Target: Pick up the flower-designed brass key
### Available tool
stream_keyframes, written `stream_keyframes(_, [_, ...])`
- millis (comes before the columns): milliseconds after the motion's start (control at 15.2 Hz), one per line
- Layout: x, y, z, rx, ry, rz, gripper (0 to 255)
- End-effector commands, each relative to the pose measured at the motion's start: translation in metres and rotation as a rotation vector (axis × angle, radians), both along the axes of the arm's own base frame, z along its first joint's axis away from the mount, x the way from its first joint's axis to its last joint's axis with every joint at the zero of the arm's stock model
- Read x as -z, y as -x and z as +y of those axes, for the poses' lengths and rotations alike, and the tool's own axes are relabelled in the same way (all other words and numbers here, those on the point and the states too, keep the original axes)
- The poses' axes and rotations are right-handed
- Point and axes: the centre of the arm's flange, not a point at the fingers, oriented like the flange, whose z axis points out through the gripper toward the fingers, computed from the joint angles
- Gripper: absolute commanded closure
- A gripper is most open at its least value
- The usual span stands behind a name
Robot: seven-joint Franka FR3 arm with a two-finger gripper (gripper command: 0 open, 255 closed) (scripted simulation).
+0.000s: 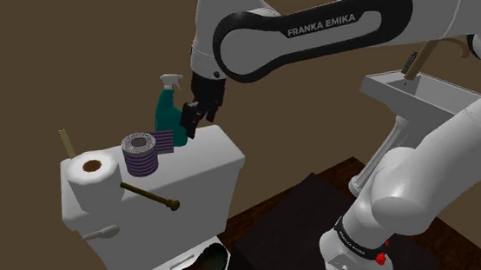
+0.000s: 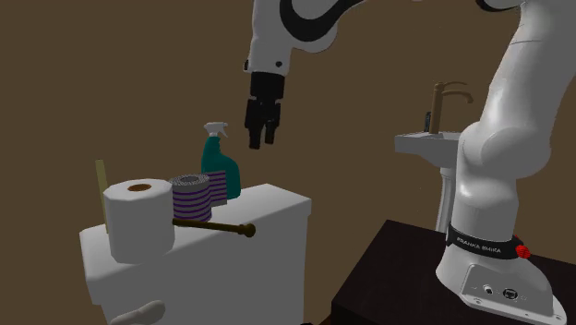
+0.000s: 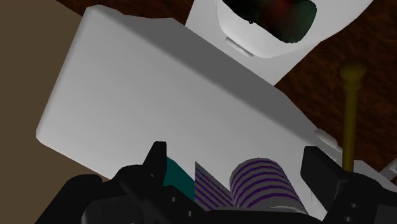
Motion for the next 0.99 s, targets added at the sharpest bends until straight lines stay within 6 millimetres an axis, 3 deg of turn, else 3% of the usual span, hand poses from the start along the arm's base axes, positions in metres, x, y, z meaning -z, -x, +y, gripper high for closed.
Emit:
stream_keyframes(0, [0.011, -0.005, 0.021, -0.023, -0.001, 0.001, 0])
stream_keyframes(924, [0.086, -0.041, 0.184, -0.18, 0.0, 0.009, 0])
